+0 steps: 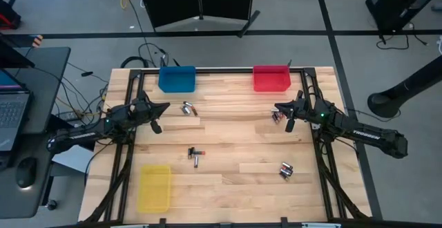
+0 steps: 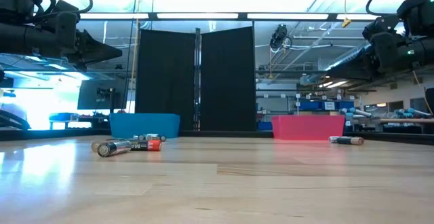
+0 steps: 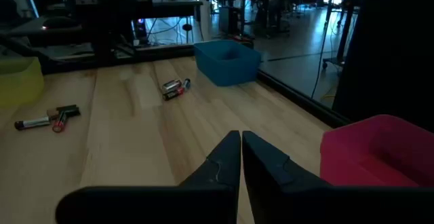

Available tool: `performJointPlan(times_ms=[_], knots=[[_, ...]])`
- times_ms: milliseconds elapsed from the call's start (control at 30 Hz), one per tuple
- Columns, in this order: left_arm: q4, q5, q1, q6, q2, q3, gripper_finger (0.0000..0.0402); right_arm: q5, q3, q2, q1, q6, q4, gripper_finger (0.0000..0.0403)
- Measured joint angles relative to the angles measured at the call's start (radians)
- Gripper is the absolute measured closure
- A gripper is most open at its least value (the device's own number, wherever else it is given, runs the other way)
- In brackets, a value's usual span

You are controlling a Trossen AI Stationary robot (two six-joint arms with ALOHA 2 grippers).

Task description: Sort batteries

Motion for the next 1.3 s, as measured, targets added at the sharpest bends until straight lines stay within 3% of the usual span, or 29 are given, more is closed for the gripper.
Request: performJointPlan(times_ms=[1300], knots=[[0.019,-0.002,0.0,0.0,0.0,0.0,0.0396,0.0,0.0,0.0,0.0,0.0,0.0,0.0375]])
